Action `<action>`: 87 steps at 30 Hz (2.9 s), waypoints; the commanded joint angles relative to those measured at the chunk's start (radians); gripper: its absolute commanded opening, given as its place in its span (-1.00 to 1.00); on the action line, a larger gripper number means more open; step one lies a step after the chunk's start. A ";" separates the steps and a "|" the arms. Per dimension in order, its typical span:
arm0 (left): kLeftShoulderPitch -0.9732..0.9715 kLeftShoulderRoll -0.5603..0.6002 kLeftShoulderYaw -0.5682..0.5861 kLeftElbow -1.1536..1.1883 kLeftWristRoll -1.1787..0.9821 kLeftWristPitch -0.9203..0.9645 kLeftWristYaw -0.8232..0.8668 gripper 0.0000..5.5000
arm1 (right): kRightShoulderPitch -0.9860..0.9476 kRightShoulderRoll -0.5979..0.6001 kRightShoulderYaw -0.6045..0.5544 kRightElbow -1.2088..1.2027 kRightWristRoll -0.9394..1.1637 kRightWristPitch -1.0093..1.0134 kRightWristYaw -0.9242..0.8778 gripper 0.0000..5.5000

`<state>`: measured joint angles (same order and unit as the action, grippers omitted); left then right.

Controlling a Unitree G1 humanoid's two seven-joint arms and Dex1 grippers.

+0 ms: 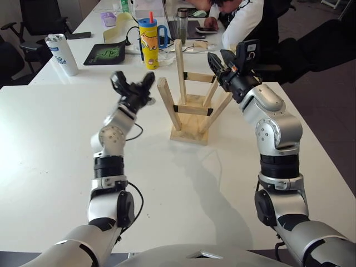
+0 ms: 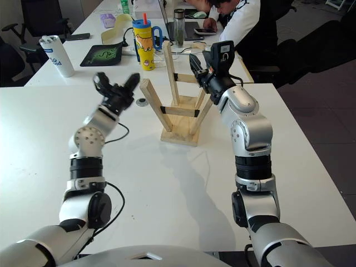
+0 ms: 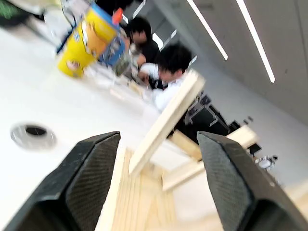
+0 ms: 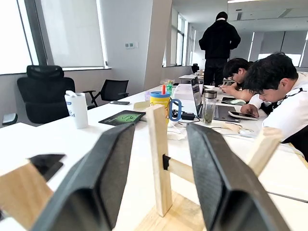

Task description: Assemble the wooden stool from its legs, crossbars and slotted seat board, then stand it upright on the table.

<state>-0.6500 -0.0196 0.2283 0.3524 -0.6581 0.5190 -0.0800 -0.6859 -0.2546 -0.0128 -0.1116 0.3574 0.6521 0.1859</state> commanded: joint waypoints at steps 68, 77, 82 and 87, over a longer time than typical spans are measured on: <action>0.308 0.158 -0.031 -0.130 0.397 -0.104 0.023 0.09 | -0.291 -0.273 -0.095 1.065 -0.331 -0.592 0.054 -0.44; 0.438 0.277 -0.210 -0.282 0.495 0.040 -0.119 -0.25 | 0.168 -0.198 0.058 1.110 -0.429 -0.764 0.223 -0.99; 0.459 0.308 -0.276 -0.325 0.506 0.121 -0.193 -0.55 | 0.265 -0.157 0.072 1.002 -0.405 -0.778 0.276 -1.00; 0.539 0.314 -0.334 -0.477 0.475 0.267 -0.245 -0.85 | 0.381 -0.146 0.135 0.767 -0.370 -0.759 0.430 -1.00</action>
<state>-0.1551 0.2886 -0.0789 -0.0714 -0.1665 0.7193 -0.3053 -0.3835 -0.4211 0.0784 0.7069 -0.0156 -0.1588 0.5386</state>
